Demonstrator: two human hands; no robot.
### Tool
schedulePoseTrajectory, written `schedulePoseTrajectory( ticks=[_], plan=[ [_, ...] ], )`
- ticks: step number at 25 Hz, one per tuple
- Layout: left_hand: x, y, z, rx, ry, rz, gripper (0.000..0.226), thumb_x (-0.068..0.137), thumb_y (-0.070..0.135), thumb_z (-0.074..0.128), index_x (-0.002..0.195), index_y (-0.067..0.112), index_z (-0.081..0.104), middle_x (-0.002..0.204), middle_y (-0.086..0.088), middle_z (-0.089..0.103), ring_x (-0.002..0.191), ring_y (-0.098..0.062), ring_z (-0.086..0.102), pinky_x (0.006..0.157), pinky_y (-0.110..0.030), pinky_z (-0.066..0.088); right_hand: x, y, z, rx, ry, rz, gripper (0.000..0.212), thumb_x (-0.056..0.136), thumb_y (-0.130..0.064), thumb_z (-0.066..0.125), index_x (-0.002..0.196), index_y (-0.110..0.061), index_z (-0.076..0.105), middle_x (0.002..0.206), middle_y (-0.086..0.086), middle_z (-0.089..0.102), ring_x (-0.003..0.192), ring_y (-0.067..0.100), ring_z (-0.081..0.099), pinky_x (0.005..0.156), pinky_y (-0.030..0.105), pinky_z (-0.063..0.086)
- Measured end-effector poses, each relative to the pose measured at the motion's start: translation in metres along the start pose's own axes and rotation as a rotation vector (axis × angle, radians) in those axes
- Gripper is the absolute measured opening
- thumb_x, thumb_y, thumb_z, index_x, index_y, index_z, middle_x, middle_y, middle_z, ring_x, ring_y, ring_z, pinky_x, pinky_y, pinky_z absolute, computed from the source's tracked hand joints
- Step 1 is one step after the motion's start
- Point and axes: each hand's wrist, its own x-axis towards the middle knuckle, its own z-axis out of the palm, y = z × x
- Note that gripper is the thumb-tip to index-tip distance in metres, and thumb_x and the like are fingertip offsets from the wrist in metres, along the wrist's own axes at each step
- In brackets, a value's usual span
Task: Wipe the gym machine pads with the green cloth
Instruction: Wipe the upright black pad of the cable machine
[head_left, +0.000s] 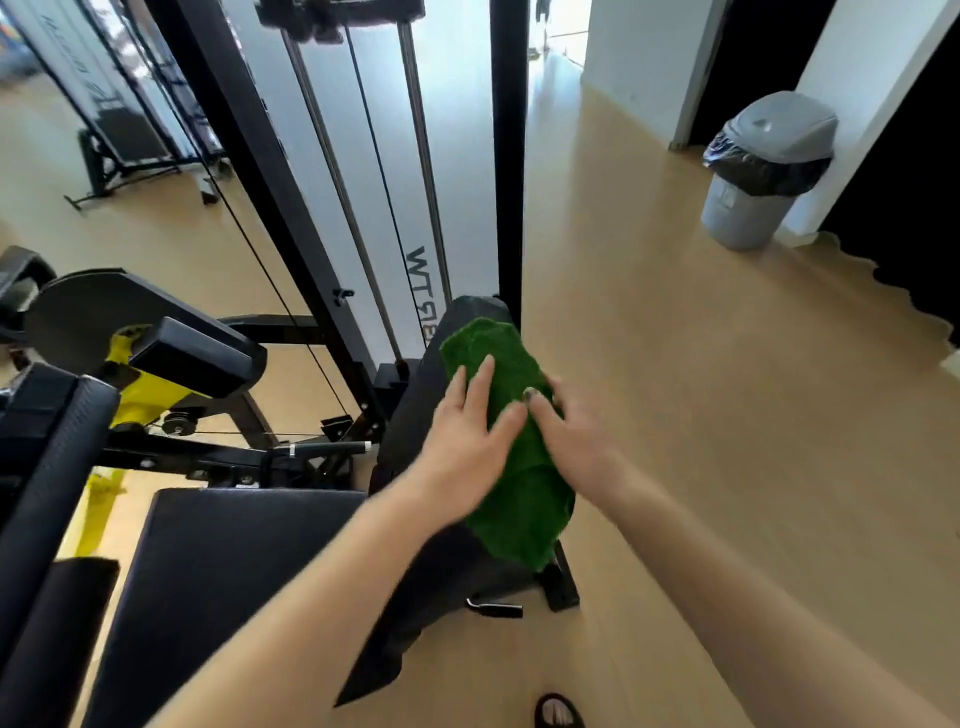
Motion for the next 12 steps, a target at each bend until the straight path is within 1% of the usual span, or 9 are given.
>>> schedulePoseTrajectory(
  ticks=[2,3,5,6,7,8,9,10,12],
  plan=[
    [-0.005,0.001,0.020,0.082,0.126,0.014,0.071,0.096,0.055,0.042,0.156,0.040,0.007,0.165,0.009,0.002,0.151,-0.010,0.000,0.122,-0.038,0.011,0.004,0.016,0.003,0.222,-0.011,0.058,0.038,0.106,-0.044,0.034,0.137,-0.034,0.054,0.116,-0.012,0.066,0.110,0.005,0.061,0.082,0.013,0.047],
    [-0.003,0.002,0.025,0.104,0.186,0.034,0.073,0.096,0.054,0.043,0.157,0.038,0.007,0.165,0.010,0.001,0.150,-0.008,-0.002,0.122,-0.037,0.010,0.014,0.026,0.003,0.259,-0.005,0.080,0.041,0.106,-0.047,0.031,0.137,-0.037,0.055,0.120,-0.012,0.066,0.114,0.005,0.060,0.090,0.018,0.048],
    [0.002,0.010,0.028,0.136,0.208,0.031,0.078,0.093,0.055,0.048,0.157,0.036,0.007,0.164,0.013,-0.004,0.150,-0.007,-0.006,0.122,-0.037,0.010,0.028,0.038,0.002,0.313,-0.005,0.108,0.044,0.103,-0.050,0.033,0.138,-0.035,0.055,0.130,-0.005,0.064,0.122,0.013,0.058,0.105,0.035,0.047],
    [0.008,0.016,0.030,0.148,0.191,0.006,0.080,0.093,0.054,0.050,0.157,0.037,0.005,0.163,0.015,-0.008,0.150,-0.008,-0.008,0.122,-0.038,0.010,0.038,0.039,0.002,0.349,-0.039,0.139,0.043,0.104,-0.047,0.035,0.136,-0.030,0.058,0.129,-0.001,0.065,0.120,0.016,0.060,0.104,0.038,0.048],
    [0.013,0.020,0.033,0.154,0.177,-0.022,0.080,0.094,0.051,0.052,0.157,0.038,0.004,0.163,0.017,-0.012,0.150,-0.009,-0.010,0.122,-0.040,0.010,0.046,0.041,0.002,0.410,-0.079,0.164,0.038,0.107,-0.039,0.036,0.129,-0.024,0.062,0.121,0.003,0.068,0.113,0.018,0.064,0.099,0.036,0.051],
    [0.018,0.022,0.035,0.137,0.175,-0.040,0.078,0.095,0.046,0.052,0.156,0.040,0.003,0.162,0.018,-0.014,0.150,-0.009,-0.012,0.122,-0.041,0.010,0.055,0.041,0.003,0.437,-0.116,0.177,0.031,0.108,-0.030,0.036,0.118,-0.022,0.065,0.110,0.003,0.069,0.102,0.018,0.065,0.090,0.030,0.054],
    [0.024,0.023,0.036,0.102,0.177,-0.047,0.076,0.097,0.041,0.051,0.156,0.041,0.004,0.162,0.019,-0.015,0.150,-0.009,-0.013,0.123,-0.042,0.010,0.064,0.037,0.005,0.427,-0.156,0.198,0.026,0.108,-0.022,0.038,0.104,-0.025,0.064,0.099,0.000,0.067,0.092,0.015,0.063,0.082,0.023,0.054],
    [0.028,0.023,0.034,0.064,0.178,-0.050,0.073,0.099,0.036,0.050,0.156,0.042,0.004,0.162,0.019,-0.015,0.150,-0.008,-0.013,0.123,-0.042,0.009,0.071,0.030,0.008,0.375,-0.165,0.205,0.026,0.106,-0.021,0.043,0.091,-0.031,0.062,0.091,-0.005,0.063,0.085,0.013,0.060,0.078,0.021,0.052],
    [0.042,0.022,0.028,0.011,0.175,-0.061,0.070,0.101,0.030,0.047,0.156,0.041,0.006,0.162,0.018,-0.015,0.150,-0.007,-0.013,0.123,-0.040,0.006,0.086,0.028,0.016,0.379,-0.132,0.235,0.023,0.091,-0.033,0.057,0.071,-0.034,0.067,0.078,-0.007,0.062,0.078,0.017,0.059,0.079,0.033,0.052]
  ],
)
